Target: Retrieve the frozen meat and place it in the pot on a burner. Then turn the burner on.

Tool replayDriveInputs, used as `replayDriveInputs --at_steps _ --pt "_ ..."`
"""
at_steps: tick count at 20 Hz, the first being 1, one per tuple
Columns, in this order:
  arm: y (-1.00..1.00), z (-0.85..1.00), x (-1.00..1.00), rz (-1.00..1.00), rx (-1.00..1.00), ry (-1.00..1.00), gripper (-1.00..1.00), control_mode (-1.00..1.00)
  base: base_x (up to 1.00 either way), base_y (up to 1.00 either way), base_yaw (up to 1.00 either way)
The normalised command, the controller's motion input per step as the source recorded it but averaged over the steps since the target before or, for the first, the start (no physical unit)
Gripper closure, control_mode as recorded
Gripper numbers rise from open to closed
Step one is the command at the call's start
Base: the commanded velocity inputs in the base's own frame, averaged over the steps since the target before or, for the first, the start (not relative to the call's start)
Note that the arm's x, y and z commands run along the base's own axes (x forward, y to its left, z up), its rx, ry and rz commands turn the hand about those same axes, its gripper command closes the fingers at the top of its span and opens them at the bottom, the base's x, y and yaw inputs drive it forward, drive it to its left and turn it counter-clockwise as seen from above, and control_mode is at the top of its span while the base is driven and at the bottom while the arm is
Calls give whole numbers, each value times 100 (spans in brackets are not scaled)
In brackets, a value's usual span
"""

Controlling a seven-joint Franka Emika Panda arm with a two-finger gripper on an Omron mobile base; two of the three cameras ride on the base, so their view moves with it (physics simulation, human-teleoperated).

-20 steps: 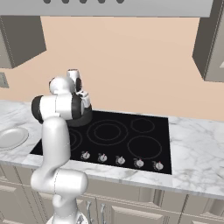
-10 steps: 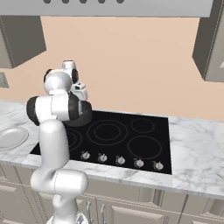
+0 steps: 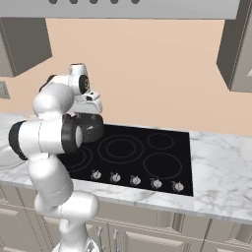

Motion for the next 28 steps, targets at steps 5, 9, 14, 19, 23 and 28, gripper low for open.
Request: replayDriveInputs --at_steps 5,9,14,19,23,28 --pt "-49 33 -100 -4 14 -12 -100 -100 0 0 0" --pt "-27 8 -100 -3 8 -4 -100 -100 0 0 0" --pt "-36 -9 -59 2 0 -3 -100 -100 0 0 0" --pt "-81 -13 -2 0 -2 2 -100 -100 0 0 0" --pt "-71 -26 0 0 -3 4 -100 -100 0 0 0" --pt "-31 -34 -8 0 -14 0 -100 -100 0 0 0"
